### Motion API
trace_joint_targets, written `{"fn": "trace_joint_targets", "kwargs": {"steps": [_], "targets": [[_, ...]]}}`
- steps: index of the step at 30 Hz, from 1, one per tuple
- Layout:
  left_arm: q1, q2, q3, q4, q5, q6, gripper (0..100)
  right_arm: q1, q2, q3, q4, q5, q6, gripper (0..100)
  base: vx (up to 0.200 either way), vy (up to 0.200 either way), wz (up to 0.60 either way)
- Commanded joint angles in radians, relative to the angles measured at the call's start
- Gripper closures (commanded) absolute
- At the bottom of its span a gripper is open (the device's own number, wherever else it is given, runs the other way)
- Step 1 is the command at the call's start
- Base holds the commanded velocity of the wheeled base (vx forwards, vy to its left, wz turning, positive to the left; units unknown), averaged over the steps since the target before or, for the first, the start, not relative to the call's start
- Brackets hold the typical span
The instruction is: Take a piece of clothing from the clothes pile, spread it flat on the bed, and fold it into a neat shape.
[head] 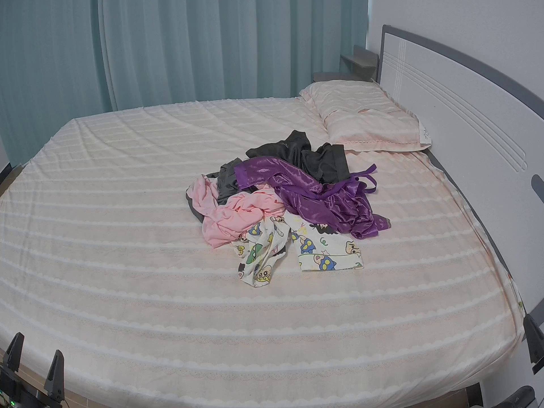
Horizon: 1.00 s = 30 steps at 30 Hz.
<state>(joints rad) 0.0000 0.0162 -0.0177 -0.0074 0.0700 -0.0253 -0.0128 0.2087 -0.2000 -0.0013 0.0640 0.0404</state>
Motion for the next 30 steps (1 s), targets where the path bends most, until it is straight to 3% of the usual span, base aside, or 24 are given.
{"fn": "trace_joint_targets", "kwargs": {"steps": [1,9,15,19,25,30], "targets": [[0.000,-0.016,0.018,0.000,0.001,-0.001,0,0.027,0.543,-0.141,-0.054,0.152,0.056,0,0.000,0.000,0.00],[0.000,-0.016,0.018,0.000,0.001,-0.001,0,0.073,0.971,-0.160,-0.316,0.160,0.081,0,0.000,0.000,0.00],[0.000,-0.016,0.018,0.000,0.001,-0.001,0,0.114,1.292,-0.190,-0.537,0.154,0.150,0,0.000,0.000,0.00],[0.000,-0.016,0.018,0.000,0.001,-0.001,0,0.172,1.525,-0.262,-0.707,0.091,0.240,0,0.000,0.000,0.00],[0.000,-0.016,0.018,0.000,0.001,-0.001,0,0.247,1.758,-0.407,-0.819,-0.006,0.342,0,0.000,0.000,0.00],[0.000,-0.016,0.018,0.000,0.001,-0.001,0,0.283,1.877,-0.523,-0.824,-0.013,0.380,0,0.000,0.000,0.00]]}}
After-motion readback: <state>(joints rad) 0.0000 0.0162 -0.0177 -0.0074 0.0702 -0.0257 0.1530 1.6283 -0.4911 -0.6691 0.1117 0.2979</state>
